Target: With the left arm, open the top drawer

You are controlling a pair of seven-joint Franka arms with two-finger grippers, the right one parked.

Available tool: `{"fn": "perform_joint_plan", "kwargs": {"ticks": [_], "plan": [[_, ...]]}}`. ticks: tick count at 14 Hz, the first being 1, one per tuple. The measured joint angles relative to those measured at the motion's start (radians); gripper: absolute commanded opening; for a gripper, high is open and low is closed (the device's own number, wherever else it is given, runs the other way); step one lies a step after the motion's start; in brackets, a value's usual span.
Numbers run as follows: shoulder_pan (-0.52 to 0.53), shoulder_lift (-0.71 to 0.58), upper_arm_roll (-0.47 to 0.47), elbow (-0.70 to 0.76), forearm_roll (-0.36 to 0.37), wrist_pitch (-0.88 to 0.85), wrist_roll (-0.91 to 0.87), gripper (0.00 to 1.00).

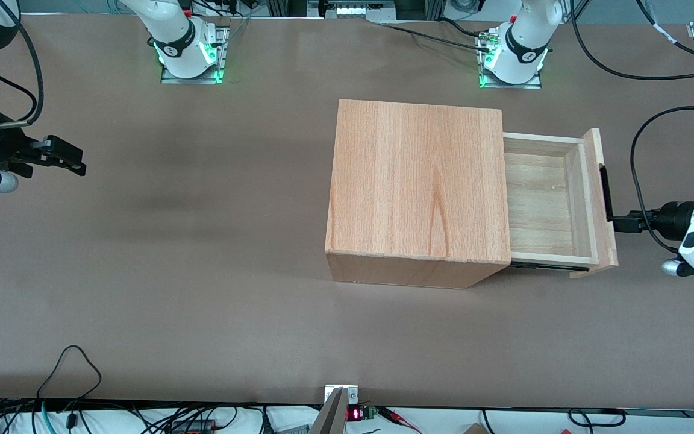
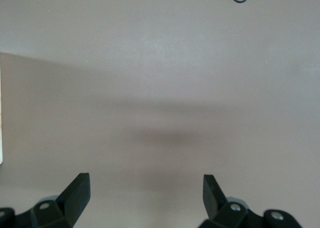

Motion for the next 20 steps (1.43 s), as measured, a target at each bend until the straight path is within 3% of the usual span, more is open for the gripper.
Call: {"fn": "perform_joint_plan", "kwargs": {"ticks": [20], "plan": [[0.06,0.016,0.0,0.018,0.0,0.021,0.079,1.0]]}}
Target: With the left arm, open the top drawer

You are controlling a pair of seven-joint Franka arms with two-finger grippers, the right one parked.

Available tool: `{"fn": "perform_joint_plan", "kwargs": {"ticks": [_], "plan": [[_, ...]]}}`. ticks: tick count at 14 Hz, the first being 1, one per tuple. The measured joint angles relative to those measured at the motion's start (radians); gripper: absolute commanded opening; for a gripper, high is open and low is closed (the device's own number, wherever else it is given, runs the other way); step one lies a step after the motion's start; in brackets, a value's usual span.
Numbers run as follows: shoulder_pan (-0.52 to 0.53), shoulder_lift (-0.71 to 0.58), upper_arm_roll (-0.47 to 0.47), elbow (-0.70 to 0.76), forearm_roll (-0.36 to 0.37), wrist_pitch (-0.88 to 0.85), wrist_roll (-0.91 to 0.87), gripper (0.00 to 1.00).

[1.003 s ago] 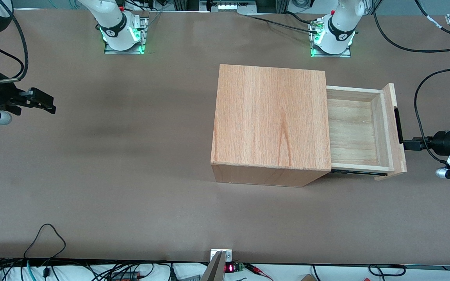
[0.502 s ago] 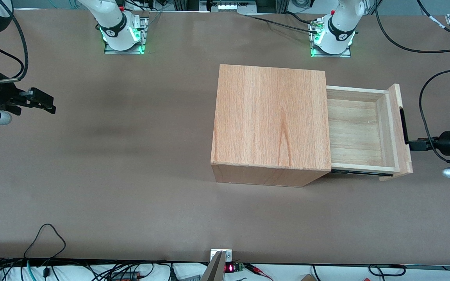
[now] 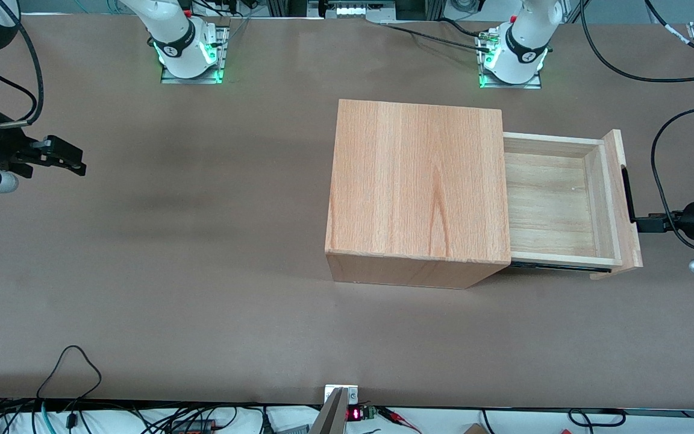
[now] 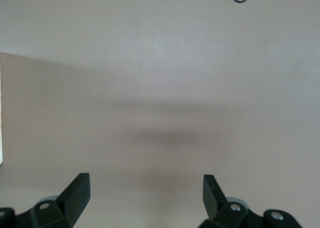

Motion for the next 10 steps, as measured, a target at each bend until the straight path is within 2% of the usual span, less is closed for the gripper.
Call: {"fn": "perform_joint_plan", "kwargs": {"ticks": [10], "plan": [[-0.003,0.001,-0.011,0.009,0.009,0.005,0.013,1.0]]}}
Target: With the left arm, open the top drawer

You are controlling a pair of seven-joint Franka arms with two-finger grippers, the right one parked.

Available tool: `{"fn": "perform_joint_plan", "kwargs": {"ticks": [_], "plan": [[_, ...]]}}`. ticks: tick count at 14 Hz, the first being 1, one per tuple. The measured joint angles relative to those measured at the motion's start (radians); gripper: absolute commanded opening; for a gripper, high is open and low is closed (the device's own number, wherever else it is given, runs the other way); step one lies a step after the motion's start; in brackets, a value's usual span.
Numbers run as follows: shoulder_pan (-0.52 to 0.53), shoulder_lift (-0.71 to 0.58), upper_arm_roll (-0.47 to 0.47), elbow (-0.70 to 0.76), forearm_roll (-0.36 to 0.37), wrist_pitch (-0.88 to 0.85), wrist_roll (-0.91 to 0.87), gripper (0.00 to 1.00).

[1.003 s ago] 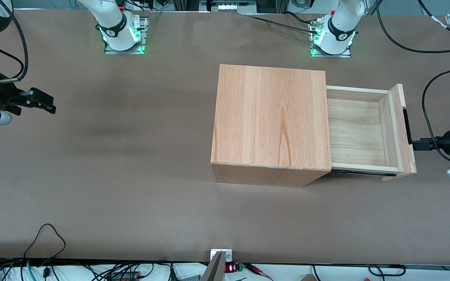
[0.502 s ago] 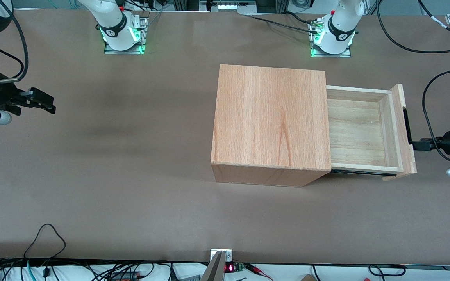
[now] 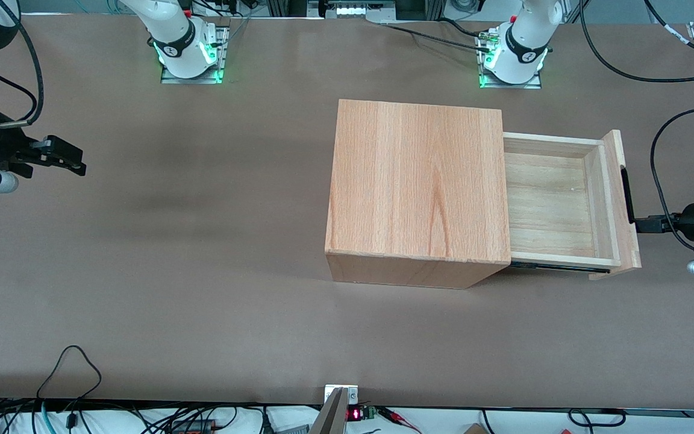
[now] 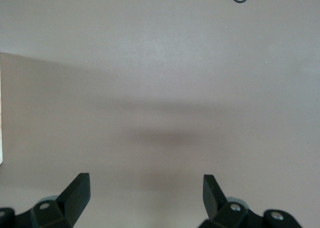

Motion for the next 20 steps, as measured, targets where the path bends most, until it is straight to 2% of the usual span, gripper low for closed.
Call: {"fn": "perform_joint_plan", "kwargs": {"ticks": [20], "plan": [[-0.007,0.002,-0.021,0.017,-0.022,-0.013,0.037,1.0]]}}
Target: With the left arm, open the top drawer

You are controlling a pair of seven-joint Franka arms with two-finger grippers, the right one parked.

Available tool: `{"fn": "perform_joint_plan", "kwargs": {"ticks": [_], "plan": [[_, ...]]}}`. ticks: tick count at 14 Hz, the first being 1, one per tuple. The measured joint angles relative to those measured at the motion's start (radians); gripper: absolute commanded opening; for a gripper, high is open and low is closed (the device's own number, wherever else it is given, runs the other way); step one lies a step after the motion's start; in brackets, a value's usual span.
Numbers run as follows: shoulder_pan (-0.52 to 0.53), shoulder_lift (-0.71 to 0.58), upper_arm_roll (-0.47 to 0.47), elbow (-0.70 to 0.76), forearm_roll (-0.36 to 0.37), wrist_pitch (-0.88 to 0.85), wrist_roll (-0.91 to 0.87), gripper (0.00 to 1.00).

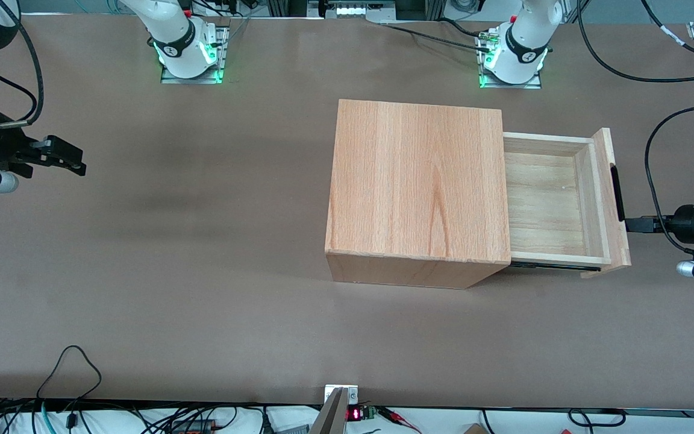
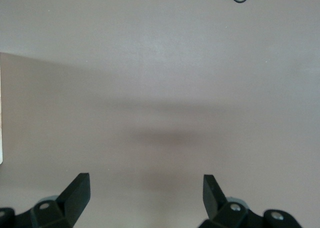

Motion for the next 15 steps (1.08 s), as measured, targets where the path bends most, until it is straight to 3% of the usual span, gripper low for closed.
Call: {"fn": "perform_joint_plan", "kwargs": {"ticks": [15], "plan": [[-0.001,0.002,-0.005,0.152,-0.006,-0.107,-0.001,1.0]]}}
